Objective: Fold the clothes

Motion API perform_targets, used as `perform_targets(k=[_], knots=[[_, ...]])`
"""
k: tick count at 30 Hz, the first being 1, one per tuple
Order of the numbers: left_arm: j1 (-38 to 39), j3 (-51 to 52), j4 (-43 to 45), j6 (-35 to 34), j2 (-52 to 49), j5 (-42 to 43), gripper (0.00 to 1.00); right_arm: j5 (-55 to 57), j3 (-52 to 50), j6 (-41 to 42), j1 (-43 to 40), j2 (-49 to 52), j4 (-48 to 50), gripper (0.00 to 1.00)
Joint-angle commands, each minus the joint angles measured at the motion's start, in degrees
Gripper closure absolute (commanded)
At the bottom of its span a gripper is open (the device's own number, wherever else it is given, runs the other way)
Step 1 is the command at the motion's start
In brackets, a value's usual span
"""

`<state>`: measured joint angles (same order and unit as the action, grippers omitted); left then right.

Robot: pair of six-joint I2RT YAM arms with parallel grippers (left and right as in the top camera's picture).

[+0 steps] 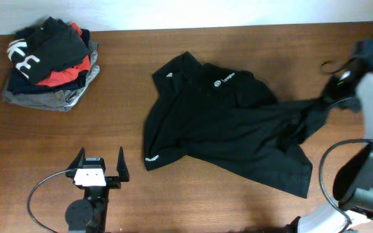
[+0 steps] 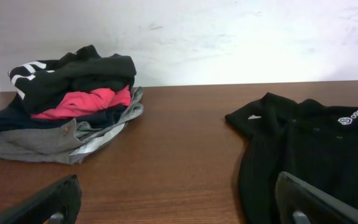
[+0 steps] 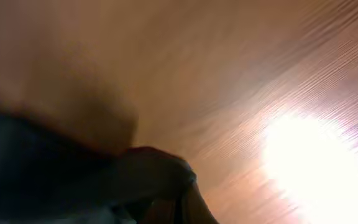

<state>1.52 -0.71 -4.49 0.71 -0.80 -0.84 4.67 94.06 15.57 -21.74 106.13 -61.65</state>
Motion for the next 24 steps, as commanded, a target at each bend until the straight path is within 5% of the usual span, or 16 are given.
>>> perform_targets(k=[1, 4, 7, 9, 12, 18, 24], knots=[[-0.2, 0.2, -0.3, 1.1, 0.4, 0.6, 0.01, 1.9, 4.8, -1.8, -4.0, -0.7, 0.5, 0.95], [-0.2, 0.2, -0.3, 1.1, 0.4, 0.6, 0.01, 2.1, 5.2, -1.8, -6.8, -0.6, 2.6, 0.61], [-0.2, 0.2, -0.3, 1.1, 0.4, 0.6, 0.01, 3.0, 5.2, -1.8, -8.6, 0.0, 2.7, 0.59], [-0.2, 0.2, -0.3, 1.1, 0.4, 0.6, 0.01, 4.5, 5.2, -1.8, -9.4, 0.2, 2.4, 0.33], [-0.2, 0.2, -0.3, 1.1, 0.4, 0.6, 0.01, 4.1, 5.3, -1.8, -10.2, 0.0, 0.3, 0.23], [-0.2, 0.2, -0.3, 1.1, 0.4, 0.6, 0.01, -6.4, 5.4, -1.7, -10.2, -0.1, -4.8, 0.19], [-0.2, 0.2, -0.3, 1.1, 0.4, 0.6, 0.01, -14.0, 5.4, -1.5, -10.1, -3.2, -9.7, 0.29]])
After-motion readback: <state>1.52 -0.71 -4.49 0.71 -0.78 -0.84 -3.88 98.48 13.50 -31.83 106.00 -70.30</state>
